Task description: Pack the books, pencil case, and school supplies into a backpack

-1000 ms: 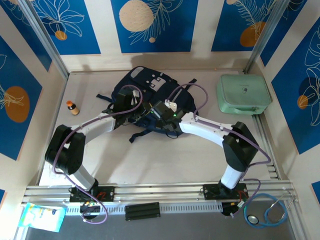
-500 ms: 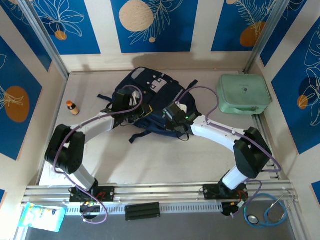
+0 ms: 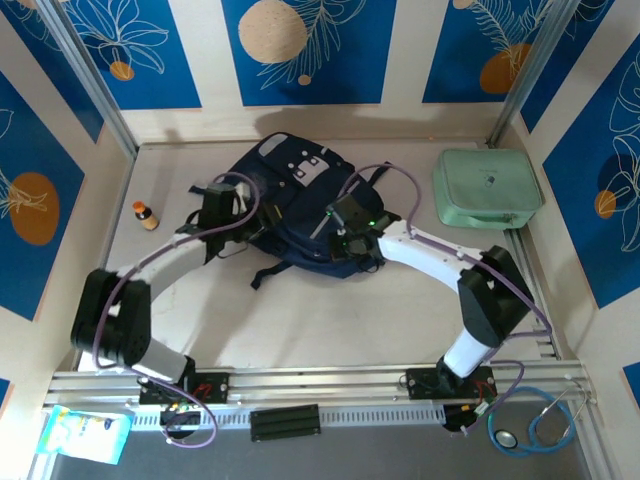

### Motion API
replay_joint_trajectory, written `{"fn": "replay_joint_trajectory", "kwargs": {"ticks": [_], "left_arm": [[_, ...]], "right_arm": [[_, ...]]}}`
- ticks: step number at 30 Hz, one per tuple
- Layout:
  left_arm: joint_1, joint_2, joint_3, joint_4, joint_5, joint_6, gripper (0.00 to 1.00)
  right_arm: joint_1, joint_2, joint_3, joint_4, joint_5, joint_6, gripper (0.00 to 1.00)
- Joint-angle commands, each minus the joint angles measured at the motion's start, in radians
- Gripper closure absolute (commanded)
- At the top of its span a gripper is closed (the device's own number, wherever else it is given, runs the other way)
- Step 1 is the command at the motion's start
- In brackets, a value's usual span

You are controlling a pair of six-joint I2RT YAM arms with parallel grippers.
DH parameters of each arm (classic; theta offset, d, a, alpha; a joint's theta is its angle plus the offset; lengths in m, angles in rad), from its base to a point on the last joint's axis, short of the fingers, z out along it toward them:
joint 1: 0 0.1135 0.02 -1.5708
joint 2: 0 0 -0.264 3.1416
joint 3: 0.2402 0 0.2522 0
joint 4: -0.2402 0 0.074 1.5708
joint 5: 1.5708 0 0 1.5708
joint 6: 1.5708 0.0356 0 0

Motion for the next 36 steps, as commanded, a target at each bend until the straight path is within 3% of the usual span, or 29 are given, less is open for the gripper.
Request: {"fn": "replay_joint_trajectory", "kwargs": {"ticks": [1,9,21,26,31,36], "left_arm": [[0.024,-0.108,-0.046,-0.050,-0.127,0.009,0.43],[0.133,-0.190,-0.180,-0.075,-0.007,-0.083,0.43],[0.142,-0.196,-0.200,-0.058,0.027,-0.113,0.67],[0.142,-0.152,-0.175,-0.058,0.040,-0.108,0.82],[0.144,-0.154,-0.145,-0.108,-0.012,-0.079,1.00],[0.149,-0.148,-0.119,-0.145,-0.017,-0.046,1.00]], "right_arm": [[0.063,0.068,0.091,0.049,-0.131,-0.047,1.00],[0.150,0.247,0.306,0.134,-0.299,-0.039,1.00],[0.192,0.341,0.398,0.196,-0.367,-0.011,1.00],[0.190,0.334,0.392,0.178,-0.343,-0.018,1.00],[0.174,0.281,0.298,0.163,-0.232,-0.015,1.00],[0.097,0.174,0.125,0.176,-0.141,0.033,1.00]]}}
